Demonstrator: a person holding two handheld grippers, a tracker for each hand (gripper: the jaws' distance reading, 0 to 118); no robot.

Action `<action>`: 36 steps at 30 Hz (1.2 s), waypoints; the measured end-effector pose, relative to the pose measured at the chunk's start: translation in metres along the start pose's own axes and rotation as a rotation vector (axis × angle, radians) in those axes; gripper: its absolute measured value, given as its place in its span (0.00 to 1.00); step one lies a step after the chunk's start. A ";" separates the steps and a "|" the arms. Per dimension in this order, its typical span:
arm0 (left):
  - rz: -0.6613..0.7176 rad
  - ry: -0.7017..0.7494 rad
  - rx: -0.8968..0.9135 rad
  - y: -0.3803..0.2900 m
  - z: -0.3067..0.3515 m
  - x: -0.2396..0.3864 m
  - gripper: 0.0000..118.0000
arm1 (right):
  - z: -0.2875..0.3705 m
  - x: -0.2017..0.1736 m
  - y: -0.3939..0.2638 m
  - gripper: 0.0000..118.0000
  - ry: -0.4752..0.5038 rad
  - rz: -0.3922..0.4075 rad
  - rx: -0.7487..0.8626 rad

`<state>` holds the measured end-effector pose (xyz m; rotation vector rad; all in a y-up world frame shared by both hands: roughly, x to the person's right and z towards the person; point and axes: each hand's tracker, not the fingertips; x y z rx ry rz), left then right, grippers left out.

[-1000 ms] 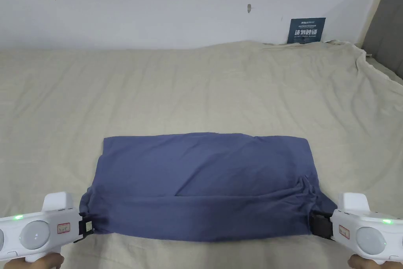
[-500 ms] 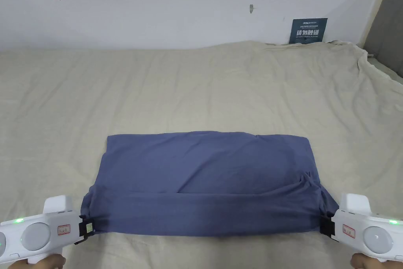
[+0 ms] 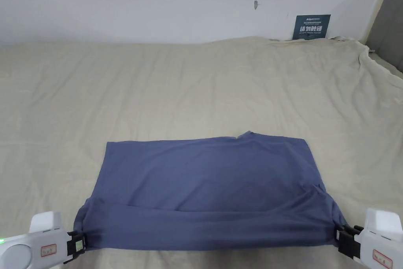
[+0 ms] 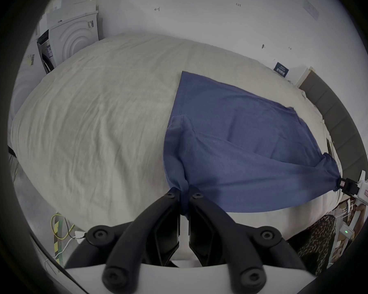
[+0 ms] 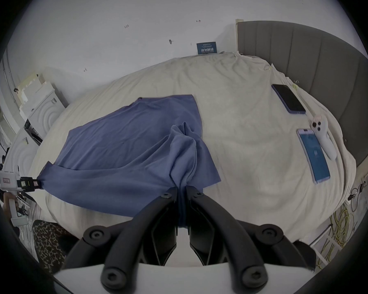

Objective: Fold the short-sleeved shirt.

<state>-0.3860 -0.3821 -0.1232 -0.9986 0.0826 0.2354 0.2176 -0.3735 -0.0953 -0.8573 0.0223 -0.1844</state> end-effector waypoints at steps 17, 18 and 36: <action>0.017 0.080 -0.065 -0.027 -0.032 0.005 0.34 | -0.025 -0.011 -0.031 0.26 -0.064 -0.057 -0.109; 0.012 0.093 -0.067 -0.026 -0.030 0.007 0.52 | -0.020 -0.013 -0.027 0.41 -0.080 -0.052 -0.106; -0.059 0.062 0.429 0.054 0.093 0.070 0.92 | 0.088 -0.076 0.074 0.76 -0.100 0.147 0.450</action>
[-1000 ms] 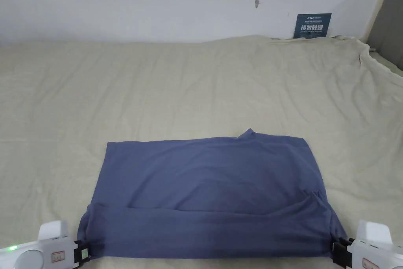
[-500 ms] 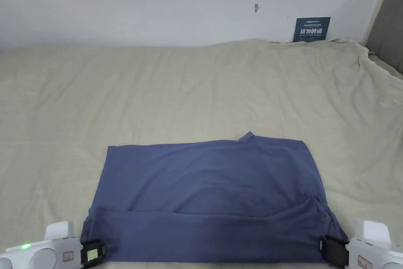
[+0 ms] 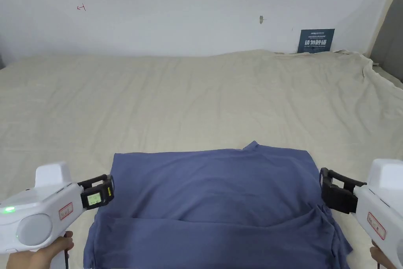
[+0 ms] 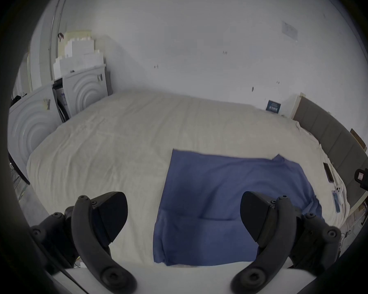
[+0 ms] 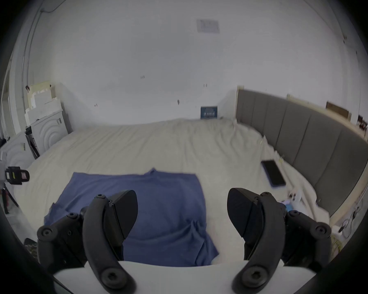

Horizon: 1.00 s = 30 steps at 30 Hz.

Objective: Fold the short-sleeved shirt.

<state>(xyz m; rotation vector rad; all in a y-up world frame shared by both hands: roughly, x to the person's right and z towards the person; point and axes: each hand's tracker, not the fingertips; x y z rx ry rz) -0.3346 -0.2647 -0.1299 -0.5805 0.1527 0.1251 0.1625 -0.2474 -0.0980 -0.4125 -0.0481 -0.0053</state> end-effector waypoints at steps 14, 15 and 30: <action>-0.067 -0.047 0.160 0.002 -0.016 0.026 0.00 | -0.017 -0.012 0.008 0.00 -0.006 0.012 0.112; -0.065 -0.045 0.149 0.003 -0.022 0.026 0.00 | -0.019 -0.014 0.009 0.00 -0.008 0.013 0.111; -0.011 -0.071 -0.216 0.069 -0.209 0.004 0.04 | -0.086 -0.009 0.012 0.00 -0.012 0.007 0.043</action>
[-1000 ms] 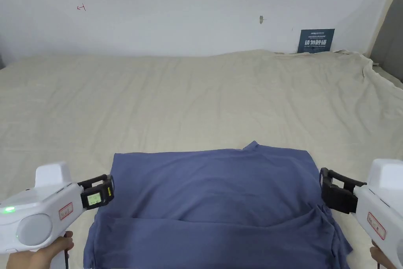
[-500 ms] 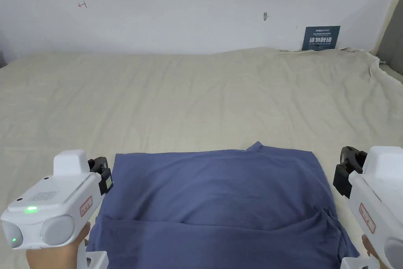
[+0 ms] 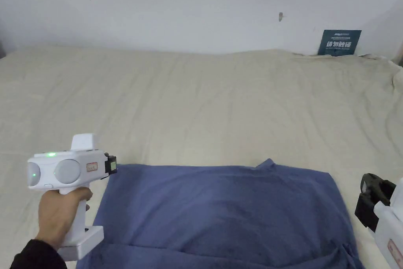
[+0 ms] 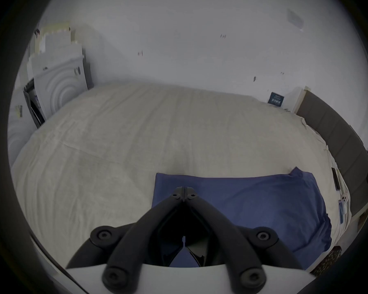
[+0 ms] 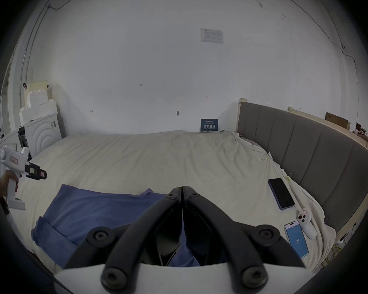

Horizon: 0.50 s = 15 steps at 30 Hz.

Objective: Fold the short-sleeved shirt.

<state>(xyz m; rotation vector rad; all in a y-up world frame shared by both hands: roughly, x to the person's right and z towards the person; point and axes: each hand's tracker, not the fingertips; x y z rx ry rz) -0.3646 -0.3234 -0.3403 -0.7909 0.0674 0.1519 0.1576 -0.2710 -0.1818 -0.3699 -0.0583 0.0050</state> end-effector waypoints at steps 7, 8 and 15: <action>-0.041 0.108 -0.155 0.021 -0.083 -0.001 0.80 | -0.038 -0.001 -0.012 0.00 -0.026 0.003 -0.071; -0.055 0.117 -0.161 0.022 -0.092 0.000 0.80 | -0.042 -0.001 -0.014 0.00 -0.027 0.003 -0.077; -0.059 0.158 -0.241 0.022 -0.149 -0.007 0.65 | -0.066 -0.001 -0.023 0.00 -0.038 -0.012 -0.115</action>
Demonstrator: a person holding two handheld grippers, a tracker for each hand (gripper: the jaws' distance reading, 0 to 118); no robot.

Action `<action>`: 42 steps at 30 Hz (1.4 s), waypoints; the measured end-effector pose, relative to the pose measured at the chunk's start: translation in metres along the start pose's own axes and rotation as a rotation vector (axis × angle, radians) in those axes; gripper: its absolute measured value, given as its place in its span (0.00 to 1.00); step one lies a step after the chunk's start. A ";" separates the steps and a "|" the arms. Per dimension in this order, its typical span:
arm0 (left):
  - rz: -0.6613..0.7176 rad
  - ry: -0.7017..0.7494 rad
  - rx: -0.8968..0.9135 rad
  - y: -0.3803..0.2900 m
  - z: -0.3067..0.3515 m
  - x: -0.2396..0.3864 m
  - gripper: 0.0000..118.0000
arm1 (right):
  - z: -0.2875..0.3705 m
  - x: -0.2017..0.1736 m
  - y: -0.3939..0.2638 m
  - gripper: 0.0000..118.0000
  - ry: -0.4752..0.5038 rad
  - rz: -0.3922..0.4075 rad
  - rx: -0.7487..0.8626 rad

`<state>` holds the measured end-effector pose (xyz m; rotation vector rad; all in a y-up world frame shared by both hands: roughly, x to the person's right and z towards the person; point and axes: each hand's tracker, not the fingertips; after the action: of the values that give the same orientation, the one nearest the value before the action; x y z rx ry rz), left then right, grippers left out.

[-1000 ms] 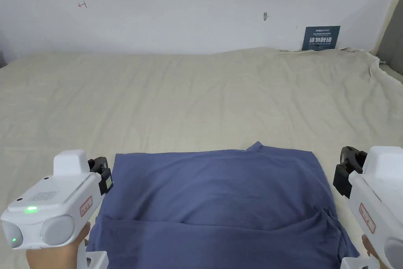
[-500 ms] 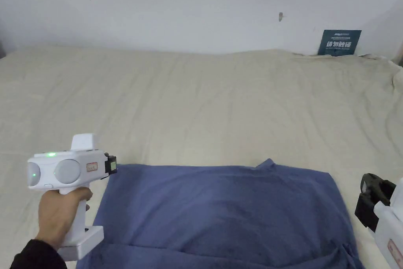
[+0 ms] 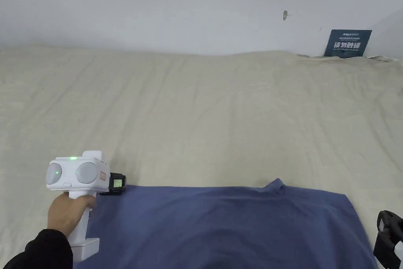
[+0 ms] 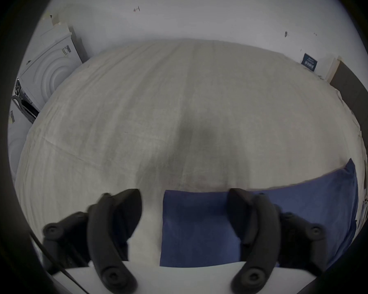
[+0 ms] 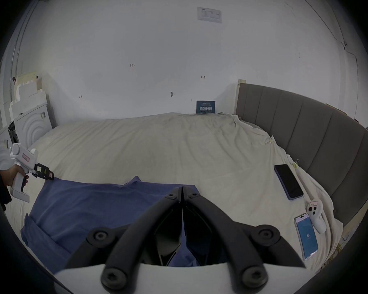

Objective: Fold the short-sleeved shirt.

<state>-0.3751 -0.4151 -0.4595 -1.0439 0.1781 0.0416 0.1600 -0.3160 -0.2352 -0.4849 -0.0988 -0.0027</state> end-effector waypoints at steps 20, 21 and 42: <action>-0.079 -0.213 0.170 -0.024 0.099 0.013 0.00 | -0.144 0.027 0.026 0.75 0.068 -0.051 -0.301; -0.085 -0.214 0.174 -0.024 0.104 0.013 0.00 | -0.155 0.026 0.026 0.75 0.066 -0.049 -0.327; -0.061 -0.181 0.191 -0.030 0.110 -0.002 0.00 | -0.165 0.019 0.023 0.03 0.120 -0.012 -0.380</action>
<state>-0.3600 -0.3350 -0.3794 -0.8492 -0.0146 0.0622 0.1952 -0.3724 -0.3892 -0.8626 0.0182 -0.0629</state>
